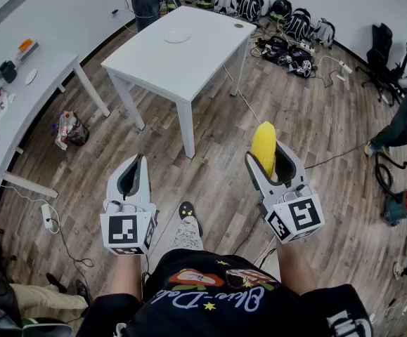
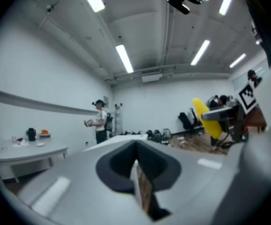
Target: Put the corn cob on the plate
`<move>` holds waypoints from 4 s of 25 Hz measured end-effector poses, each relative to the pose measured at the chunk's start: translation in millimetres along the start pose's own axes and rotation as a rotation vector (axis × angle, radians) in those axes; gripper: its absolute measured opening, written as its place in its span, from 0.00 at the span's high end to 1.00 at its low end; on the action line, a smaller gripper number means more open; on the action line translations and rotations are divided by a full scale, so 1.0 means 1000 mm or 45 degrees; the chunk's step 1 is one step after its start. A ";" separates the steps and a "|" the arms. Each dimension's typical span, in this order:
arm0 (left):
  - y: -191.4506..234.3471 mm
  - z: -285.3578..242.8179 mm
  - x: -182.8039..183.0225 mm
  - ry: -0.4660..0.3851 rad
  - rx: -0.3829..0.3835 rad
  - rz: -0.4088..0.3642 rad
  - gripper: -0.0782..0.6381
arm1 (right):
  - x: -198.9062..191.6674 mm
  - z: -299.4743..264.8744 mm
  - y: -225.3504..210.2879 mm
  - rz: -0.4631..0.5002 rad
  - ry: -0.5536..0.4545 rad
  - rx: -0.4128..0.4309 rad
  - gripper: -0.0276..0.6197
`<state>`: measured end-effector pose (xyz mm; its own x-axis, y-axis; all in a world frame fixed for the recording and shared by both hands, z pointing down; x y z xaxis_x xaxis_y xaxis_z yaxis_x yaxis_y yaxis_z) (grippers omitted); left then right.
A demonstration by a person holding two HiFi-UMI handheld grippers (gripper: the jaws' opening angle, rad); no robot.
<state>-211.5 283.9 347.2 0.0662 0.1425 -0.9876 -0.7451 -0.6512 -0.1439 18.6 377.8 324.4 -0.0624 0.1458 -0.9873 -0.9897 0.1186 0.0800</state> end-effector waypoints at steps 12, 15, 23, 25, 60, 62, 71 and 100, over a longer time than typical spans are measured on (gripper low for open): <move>0.100 -0.188 -0.020 -0.023 -0.080 0.005 0.90 | 0.002 -0.228 -0.059 0.018 -0.044 0.001 0.59; 0.113 -0.221 -0.039 0.035 -0.090 0.032 0.90 | -0.006 -0.268 -0.069 -0.014 -0.039 0.011 0.59; 0.148 -0.334 -0.068 0.049 -0.059 0.036 0.90 | -0.049 -0.392 -0.129 -0.002 0.015 0.104 0.59; 0.164 -0.372 -0.072 0.055 -0.031 0.022 0.90 | -0.064 -0.437 -0.149 -0.016 0.037 0.156 0.59; 0.307 -0.543 -0.139 0.315 0.523 0.069 0.90 | -0.393 -0.860 -0.200 0.168 1.067 0.800 0.59; 0.312 -0.543 -0.140 0.316 0.526 0.066 0.90 | -0.397 -0.865 -0.197 0.188 1.078 0.802 0.59; 0.321 -0.544 -0.137 0.294 0.509 0.050 0.90 | -0.387 -0.868 -0.199 0.000 0.903 0.762 0.59; 0.283 -0.566 -0.050 -0.015 0.232 -0.020 0.90 | -0.132 -0.650 -0.220 -0.342 0.147 0.449 0.91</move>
<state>-50.1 -328.9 320.1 0.0720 0.1614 -0.9843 -0.8520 -0.5031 -0.1448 160.5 -305.5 348.4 0.1571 -0.0439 -0.9866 -0.8696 0.4673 -0.1593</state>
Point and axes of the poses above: the fingertips, and each gripper's own axes: z backward along the fingers, y to its left, x out of its top, the point moved 1 cm from there along z, backward along the fingers, and after that the axes turned 6 degrees about -y, right-handed, at the moved point
